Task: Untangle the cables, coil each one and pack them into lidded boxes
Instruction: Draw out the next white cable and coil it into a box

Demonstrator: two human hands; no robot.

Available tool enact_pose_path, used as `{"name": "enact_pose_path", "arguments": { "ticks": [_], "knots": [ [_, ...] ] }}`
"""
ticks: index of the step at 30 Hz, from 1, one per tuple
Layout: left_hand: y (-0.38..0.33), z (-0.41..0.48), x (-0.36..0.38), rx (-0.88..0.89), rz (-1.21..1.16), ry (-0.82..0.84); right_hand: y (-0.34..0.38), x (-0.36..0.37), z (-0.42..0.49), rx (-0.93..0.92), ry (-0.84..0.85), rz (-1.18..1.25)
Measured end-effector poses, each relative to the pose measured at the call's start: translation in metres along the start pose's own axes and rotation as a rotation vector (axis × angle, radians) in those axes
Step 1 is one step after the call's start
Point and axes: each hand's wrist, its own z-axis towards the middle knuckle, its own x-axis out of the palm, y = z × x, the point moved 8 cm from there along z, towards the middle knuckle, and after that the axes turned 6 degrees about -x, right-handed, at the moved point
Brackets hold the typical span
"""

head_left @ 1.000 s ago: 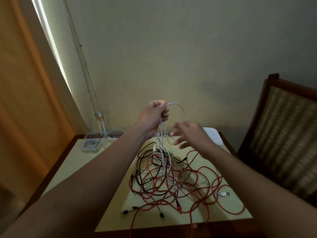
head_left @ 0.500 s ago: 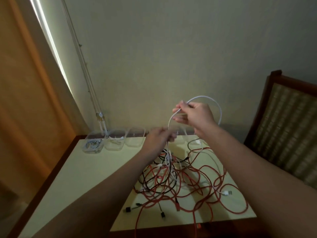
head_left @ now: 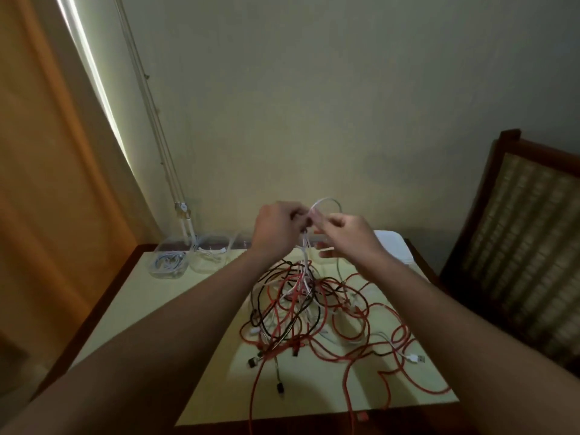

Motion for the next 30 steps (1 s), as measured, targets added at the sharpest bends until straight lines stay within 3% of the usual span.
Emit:
{"name": "enact_pose_path", "arguments": {
  "ticks": [6,10,12,17,19,24,30],
  "knots": [
    [-0.017,0.021,-0.017,0.004,-0.099,-0.019,-0.014,0.031,0.000,-0.144,0.070,-0.139],
    [-0.016,0.013,-0.018,-0.022,-0.239,-0.043,-0.011,0.025,0.011,-0.203,-0.051,-0.252],
    [-0.004,0.000,-0.012,-0.065,-0.199,-0.057,-0.003,0.016,0.017,-0.212,-0.116,-0.261],
    [0.041,-0.031,0.041,-0.109,-0.227,0.198,0.023,-0.009,0.038,-0.185,-0.217,-0.121],
    [0.043,-0.035,0.053,-0.076,-0.202,0.227,0.034,-0.017,0.043,-0.169,-0.240,-0.002],
    [0.030,-0.033,0.059,-0.024,-0.073,0.178,0.058,-0.024,0.045,-0.164,-0.193,0.169],
    [0.036,-0.012,0.036,-0.095,-0.072,0.020,0.052,-0.063,0.054,-0.147,-0.363,0.355]
  ]
}}
